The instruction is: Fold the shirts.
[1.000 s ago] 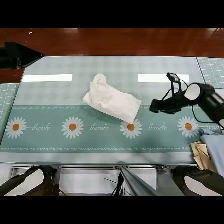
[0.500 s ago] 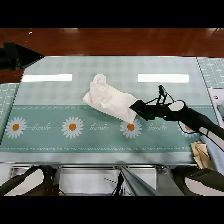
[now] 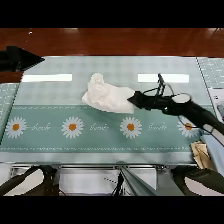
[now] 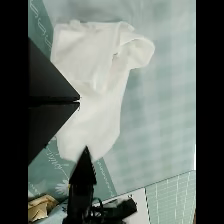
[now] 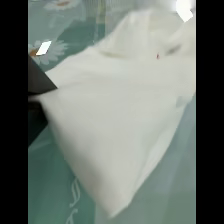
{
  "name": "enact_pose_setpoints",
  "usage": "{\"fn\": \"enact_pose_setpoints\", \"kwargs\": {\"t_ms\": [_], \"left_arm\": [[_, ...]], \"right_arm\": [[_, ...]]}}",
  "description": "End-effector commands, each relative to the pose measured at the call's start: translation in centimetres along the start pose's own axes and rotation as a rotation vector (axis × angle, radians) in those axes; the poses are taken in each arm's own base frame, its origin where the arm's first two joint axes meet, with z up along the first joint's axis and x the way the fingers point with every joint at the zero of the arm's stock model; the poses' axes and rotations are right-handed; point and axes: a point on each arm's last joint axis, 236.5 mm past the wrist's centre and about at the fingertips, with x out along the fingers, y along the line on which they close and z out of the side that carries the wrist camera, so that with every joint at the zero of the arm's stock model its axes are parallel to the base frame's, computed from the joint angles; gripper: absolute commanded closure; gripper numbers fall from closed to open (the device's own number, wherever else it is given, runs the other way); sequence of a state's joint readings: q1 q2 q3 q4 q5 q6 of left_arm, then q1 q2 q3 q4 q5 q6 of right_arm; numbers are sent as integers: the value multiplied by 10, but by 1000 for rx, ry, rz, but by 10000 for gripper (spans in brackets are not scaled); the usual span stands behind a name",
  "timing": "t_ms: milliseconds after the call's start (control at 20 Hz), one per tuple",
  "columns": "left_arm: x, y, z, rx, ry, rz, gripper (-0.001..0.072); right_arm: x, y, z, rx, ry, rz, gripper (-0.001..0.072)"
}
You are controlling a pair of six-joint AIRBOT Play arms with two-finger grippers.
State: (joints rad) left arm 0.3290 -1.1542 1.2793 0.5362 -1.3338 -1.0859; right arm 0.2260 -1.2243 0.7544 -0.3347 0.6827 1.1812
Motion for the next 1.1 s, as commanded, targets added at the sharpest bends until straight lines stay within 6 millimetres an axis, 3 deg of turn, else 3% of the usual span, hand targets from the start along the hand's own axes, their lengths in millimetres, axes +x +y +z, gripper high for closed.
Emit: {"fn": "enact_pose_setpoints", "kwargs": {"t_ms": [0,200,350,750,1050], "left_arm": [[4,8,2,-5,-7,17,684],[27,15,2,-24,8,11,684],[52,16,-9,-37,62,-16,684],[108,10,-46,29,205,-89,683],[114,21,-49,93,214,-93,683]], "right_arm": [[-86,30,24,-108,-6,-57,680],[-223,33,56,-131,-189,-286,680],[-307,8,51,-55,-277,-485,680],[-462,-95,-37,415,-308,-1045,680],[-533,-112,-101,676,-327,-1370,680]]}}
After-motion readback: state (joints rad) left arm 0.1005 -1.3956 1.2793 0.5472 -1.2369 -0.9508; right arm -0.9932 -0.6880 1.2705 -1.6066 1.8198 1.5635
